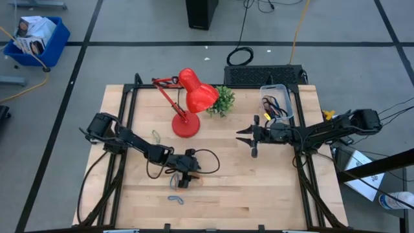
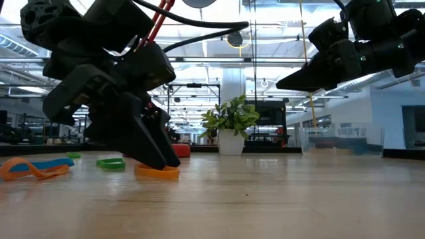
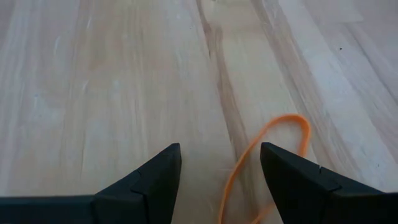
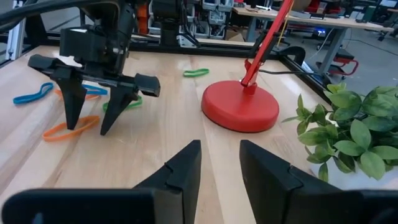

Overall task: Pick and place rubber bands into bin
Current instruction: Put the right orange rubber band into the transparent bin

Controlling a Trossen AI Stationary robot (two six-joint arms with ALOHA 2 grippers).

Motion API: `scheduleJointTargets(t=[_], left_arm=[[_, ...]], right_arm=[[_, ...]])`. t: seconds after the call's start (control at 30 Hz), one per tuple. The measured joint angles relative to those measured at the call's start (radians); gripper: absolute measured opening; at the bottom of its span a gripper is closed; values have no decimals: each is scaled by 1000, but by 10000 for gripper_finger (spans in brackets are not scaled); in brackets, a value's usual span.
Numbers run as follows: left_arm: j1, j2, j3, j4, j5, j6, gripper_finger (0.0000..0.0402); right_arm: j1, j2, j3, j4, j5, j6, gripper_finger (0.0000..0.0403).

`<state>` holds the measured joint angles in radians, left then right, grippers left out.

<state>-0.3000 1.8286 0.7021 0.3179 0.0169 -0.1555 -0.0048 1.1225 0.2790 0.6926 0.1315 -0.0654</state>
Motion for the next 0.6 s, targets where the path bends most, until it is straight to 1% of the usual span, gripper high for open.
scheduleJointTargets(t=[0.13,0.4,0.6], left_arm=[[-11,1,-1,-3,-8,-6,198],[-20,2,-2,-6,0,-56,108],[-42,3,-2,-15,7,-103,73]], right_arm=[[0,0,0,0,1,-1,105],[0,0,0,0,2,-3,105],[0,0,0,0,2,-3,105]])
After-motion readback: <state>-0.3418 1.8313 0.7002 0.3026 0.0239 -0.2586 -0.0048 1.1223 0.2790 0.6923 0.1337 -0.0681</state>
